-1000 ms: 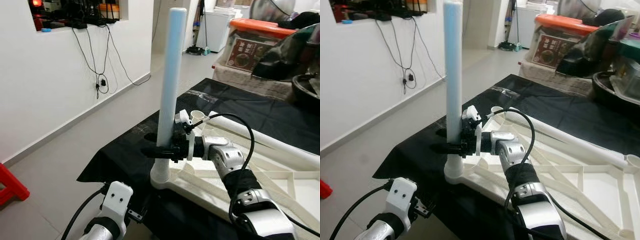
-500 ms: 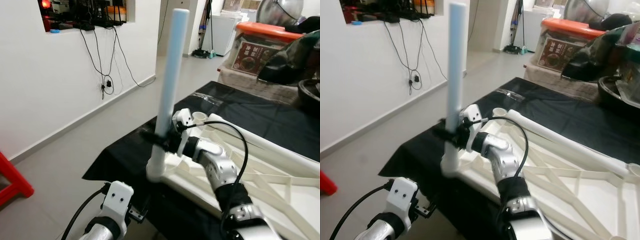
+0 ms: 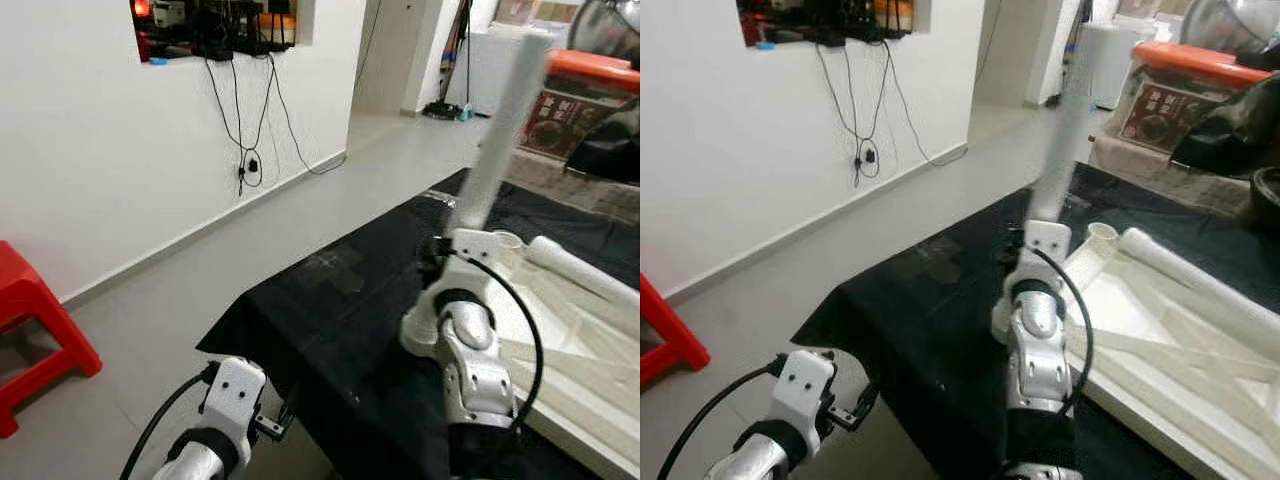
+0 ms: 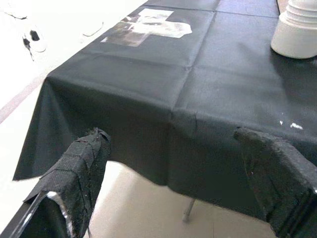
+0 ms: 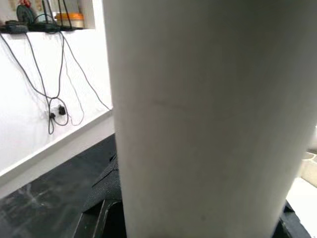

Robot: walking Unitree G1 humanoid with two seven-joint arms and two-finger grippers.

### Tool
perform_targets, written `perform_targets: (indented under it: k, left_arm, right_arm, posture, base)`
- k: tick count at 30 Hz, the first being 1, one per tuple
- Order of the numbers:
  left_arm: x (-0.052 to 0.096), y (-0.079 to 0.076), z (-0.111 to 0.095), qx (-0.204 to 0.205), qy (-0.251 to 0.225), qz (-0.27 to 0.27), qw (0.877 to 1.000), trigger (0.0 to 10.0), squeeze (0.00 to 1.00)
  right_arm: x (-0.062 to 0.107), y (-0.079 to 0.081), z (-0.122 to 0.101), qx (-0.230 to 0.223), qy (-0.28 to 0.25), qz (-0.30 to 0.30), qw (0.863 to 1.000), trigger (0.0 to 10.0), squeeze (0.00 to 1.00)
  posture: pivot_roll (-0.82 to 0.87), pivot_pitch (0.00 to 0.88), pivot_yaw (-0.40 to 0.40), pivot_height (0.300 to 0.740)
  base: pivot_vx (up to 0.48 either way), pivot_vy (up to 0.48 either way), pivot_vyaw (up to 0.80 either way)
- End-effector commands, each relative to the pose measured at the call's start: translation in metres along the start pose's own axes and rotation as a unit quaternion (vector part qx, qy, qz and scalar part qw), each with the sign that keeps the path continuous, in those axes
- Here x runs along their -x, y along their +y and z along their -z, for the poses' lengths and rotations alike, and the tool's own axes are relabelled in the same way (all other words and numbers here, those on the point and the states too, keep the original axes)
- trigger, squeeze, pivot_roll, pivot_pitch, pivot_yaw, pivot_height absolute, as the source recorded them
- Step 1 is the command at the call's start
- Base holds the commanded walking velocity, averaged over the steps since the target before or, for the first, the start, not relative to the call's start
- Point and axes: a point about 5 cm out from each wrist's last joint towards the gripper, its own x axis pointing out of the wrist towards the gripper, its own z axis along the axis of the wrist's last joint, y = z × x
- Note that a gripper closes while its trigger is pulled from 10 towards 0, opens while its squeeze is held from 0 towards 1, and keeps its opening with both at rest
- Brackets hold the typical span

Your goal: Building children table

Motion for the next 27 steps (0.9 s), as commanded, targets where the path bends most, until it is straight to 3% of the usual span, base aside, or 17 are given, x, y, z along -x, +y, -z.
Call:
perform_targets:
  k: [1,2,7,8,9,11,12,13,14,18,19,20,21,24,25,26,27]
  left_arm:
    - [0.000,-0.001,0.002,0.003,0.000,0.001,1.000,10.0,0.00]
    - [0.000,0.000,0.002,0.004,0.000,0.000,1.000,10.0,0.00]
    - [0.000,0.000,0.002,0.005,0.000,0.000,1.000,10.0,0.00]
    - [0.000,-0.001,0.002,0.005,0.000,0.000,1.000,10.0,0.00]
    - [0.000,-0.001,0.002,0.005,0.000,0.000,1.000,10.0,0.00]
    - [-0.001,-0.001,0.002,0.005,0.000,0.001,1.000,10.0,0.00]
    - [-0.001,-0.001,0.002,0.005,0.000,0.001,1.000,10.0,0.00]
    - [-0.002,-0.001,0.001,0.005,-0.001,0.001,1.000,10.0,0.00]
    - [-0.002,-0.001,0.001,0.005,-0.001,0.001,1.000,10.0,0.00]
    - [-0.003,-0.001,0.001,0.005,-0.002,0.001,1.000,10.0,0.00]
    - [-0.003,-0.001,0.001,0.005,-0.002,0.001,1.000,10.0,0.00]
    - [-0.002,-0.001,0.001,0.006,-0.002,0.001,1.000,10.0,0.00]
    - [-0.002,-0.001,0.001,0.006,-0.002,0.001,1.000,10.0,0.00]
    - [-0.003,-0.003,-0.001,0.005,-0.004,0.003,1.000,10.0,0.00]
    - [-0.003,-0.003,-0.001,0.005,-0.004,0.003,1.000,10.0,0.00]
    - [-0.003,-0.004,-0.001,0.004,-0.004,0.003,1.000,10.0,0.00]
    - [-0.003,-0.004,-0.001,0.004,-0.004,0.003,1.000,10.0,0.00]
  right_arm:
    - [0.017,0.033,0.017,-0.060,0.038,-0.019,0.997,9.1,0.00]
    - [0.015,0.046,0.015,-0.088,0.016,-0.069,0.994,10.0,1.00]
    - [0.009,0.051,0.013,-0.105,0.006,-0.108,0.989,10.0,1.00]
    - [0.004,0.054,0.012,-0.122,0.009,-0.142,0.982,10.0,0.00]
    - [0.004,0.054,0.012,-0.122,0.009,-0.142,0.982,10.0,0.00]
    - [-0.002,0.061,0.006,-0.172,0.032,-0.295,0.939,10.0,0.00]
    - [-0.002,0.061,0.006,-0.172,0.032,-0.295,0.939,10.0,0.00]
    - [-0.004,0.059,0.002,-0.153,0.049,-0.438,0.885,10.0,0.00]
    - [-0.004,0.059,0.002,-0.153,0.049,-0.438,0.885,10.0,0.00]
    - [-0.011,0.054,-0.004,-0.139,0.083,-0.587,0.793,10.0,0.00]
    - [-0.011,0.054,-0.004,-0.139,0.083,-0.587,0.793,10.0,0.00]
    - [-0.010,0.058,-0.006,-0.133,0.083,-0.619,0.769,10.0,0.00]
    - [-0.010,0.058,-0.006,-0.133,0.083,-0.619,0.769,10.0,0.00]
    - [-0.003,0.083,-0.014,-0.113,0.081,-0.714,0.686,10.0,0.00]
    - [-0.003,0.083,-0.014,-0.113,0.081,-0.714,0.686,10.0,0.00]
    - [-0.002,0.089,-0.015,-0.107,0.083,-0.730,0.670,10.0,0.00]
    - [-0.002,0.089,-0.015,-0.107,0.083,-0.730,0.670,10.0,0.00]
  posture:
    - [0.24,0.000,-0.090,0.740]
    - [0.23,0.000,-0.089,0.740]
    - [0.24,0.000,-0.090,0.740]
    - [0.24,0.000,-0.091,0.740]
    - [0.24,0.000,-0.091,0.740]
    - [0.23,0.000,-0.088,0.740]
    - [0.23,0.000,-0.088,0.740]
    - [0.24,0.000,-0.094,0.740]
    - [0.24,0.000,-0.094,0.740]
    - [0.24,0.000,-0.098,0.740]
    - [0.24,0.000,-0.098,0.740]
    - [0.23,0.000,-0.098,0.740]
    - [0.23,0.000,-0.098,0.740]
    - [0.27,0.000,-0.121,0.740]
    - [0.27,0.000,-0.121,0.740]
    - [0.27,0.000,-0.121,0.740]
    - [0.27,0.000,-0.121,0.740]
  base:
    - [0.000,0.000,0.00]
    - [0.000,0.000,0.00]
    - [0.000,0.000,0.00]
    - [0.000,0.000,0.00]
    - [0.000,0.000,0.00]
    - [0.000,0.000,0.00]
    - [0.000,0.000,0.00]
    - [0.000,0.000,0.00]
    - [0.000,0.000,0.00]
    - [0.000,0.000,0.00]
    - [0.000,0.000,0.00]
    - [0.000,0.000,0.00]
    - [0.000,0.000,0.00]
    - [0.000,0.000,0.00]
    - [0.000,0.000,0.00]
    - [0.000,0.000,0.00]
    - [0.000,0.000,0.00]
